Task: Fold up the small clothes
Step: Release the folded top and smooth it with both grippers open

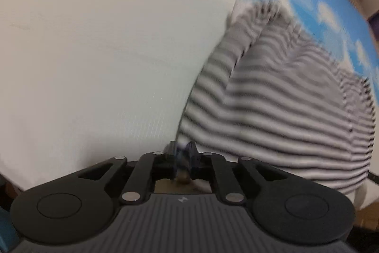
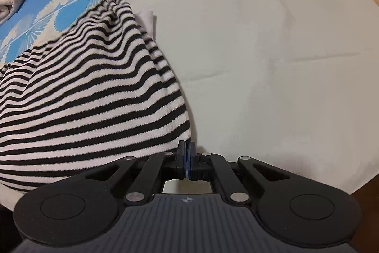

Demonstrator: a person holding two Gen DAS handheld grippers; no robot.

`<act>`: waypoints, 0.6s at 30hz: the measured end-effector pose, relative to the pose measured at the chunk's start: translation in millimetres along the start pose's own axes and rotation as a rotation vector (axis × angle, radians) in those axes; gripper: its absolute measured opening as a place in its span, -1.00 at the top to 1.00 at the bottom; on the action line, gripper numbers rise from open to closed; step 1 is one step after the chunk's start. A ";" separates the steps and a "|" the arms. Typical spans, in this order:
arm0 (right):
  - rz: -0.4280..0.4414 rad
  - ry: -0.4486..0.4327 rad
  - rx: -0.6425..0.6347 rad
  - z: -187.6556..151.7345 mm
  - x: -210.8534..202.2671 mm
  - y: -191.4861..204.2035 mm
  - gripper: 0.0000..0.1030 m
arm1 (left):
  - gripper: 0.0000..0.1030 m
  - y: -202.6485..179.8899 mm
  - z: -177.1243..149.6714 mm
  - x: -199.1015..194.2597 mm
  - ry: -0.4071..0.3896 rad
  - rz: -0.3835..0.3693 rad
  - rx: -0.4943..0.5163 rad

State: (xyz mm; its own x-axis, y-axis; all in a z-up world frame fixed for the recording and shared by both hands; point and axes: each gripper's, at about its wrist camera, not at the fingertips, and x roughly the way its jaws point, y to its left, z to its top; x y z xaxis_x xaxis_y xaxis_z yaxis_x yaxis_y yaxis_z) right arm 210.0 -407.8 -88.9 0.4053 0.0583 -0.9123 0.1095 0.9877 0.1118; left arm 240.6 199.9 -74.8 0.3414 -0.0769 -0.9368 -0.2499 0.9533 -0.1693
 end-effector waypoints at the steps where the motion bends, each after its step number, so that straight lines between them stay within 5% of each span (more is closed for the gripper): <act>1: -0.037 -0.046 -0.011 2.0 -5.7 2.1 0.98 | 0.66 -4.6 2.5 -8.1 -0.056 -0.022 0.007; 6: 0.031 -0.335 -0.073 10.1 -41.2 18.1 0.74 | 0.53 -44.2 11.2 -23.9 -0.163 -0.197 0.085; 10: 0.136 -0.247 -0.144 11.2 -25.6 39.4 0.54 | 0.48 -83.3 10.6 -11.8 -0.153 -0.265 0.154; 18: 0.118 -0.123 -0.192 17.8 3.2 58.5 0.54 | 0.48 -122.7 20.7 8.1 -0.147 -0.278 0.122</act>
State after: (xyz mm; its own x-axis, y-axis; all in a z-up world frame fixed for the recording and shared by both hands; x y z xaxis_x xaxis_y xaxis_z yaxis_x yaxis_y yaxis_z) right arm 233.9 -352.5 -78.2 0.5139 0.1680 -0.8412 -0.1144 0.9853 0.1269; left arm 292.8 88.3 -55.3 0.5101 -0.3042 -0.8045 -0.0221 0.9304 -0.3658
